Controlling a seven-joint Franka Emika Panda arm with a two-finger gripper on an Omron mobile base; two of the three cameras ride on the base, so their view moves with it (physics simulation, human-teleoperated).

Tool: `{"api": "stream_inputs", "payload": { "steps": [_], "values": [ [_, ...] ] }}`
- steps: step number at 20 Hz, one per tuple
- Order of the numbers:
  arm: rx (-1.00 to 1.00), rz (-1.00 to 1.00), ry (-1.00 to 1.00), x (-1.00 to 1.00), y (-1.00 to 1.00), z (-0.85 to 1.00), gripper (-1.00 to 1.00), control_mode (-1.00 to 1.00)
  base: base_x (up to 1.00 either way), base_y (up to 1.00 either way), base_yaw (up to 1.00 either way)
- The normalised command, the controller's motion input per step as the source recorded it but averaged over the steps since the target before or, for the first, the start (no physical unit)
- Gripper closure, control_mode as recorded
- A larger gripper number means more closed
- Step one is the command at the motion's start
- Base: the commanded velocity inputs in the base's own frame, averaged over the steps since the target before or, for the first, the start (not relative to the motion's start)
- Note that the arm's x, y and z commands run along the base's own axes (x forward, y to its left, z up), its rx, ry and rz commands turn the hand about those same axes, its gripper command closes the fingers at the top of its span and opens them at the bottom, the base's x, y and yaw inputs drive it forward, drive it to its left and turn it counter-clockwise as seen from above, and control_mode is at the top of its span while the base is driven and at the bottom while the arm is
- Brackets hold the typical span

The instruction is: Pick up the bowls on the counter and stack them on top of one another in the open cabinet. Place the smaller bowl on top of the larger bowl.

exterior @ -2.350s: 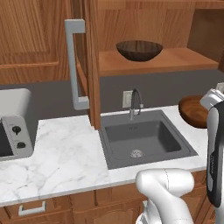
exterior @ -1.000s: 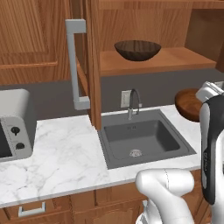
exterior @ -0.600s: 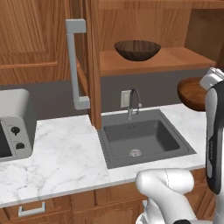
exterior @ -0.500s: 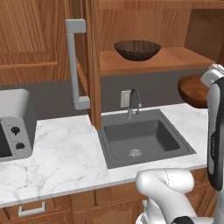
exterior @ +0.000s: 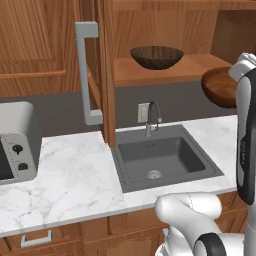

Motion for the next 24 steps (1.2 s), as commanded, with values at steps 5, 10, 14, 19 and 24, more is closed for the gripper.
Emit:
{"api": "stream_inputs", "payload": {
  "steps": [5, 10, 14, 19, 24],
  "values": [
    [-0.08, 0.00, -0.10, 0.12, 0.17, 0.19, 1.00, -1.00, 0.00, 0.00, 0.00],
    [-0.05, 0.00, -0.10, 0.19, 0.10, 0.15, 1.00, -1.00, 0.00, 0.00, 0.00],
    [0.00, -0.01, -0.07, 0.19, 0.06, 0.21, 1.00, -1.00, 0.00, 0.00, 0.00],
    [0.01, 0.00, -0.02, 0.10, -0.01, 0.26, 1.00, -1.00, 0.00, 0.00, 0.00],
    [0.03, 0.02, 0.01, 0.21, -0.03, 0.19, 1.00, -1.00, 0.00, 0.00, 0.00]
  ]
}}
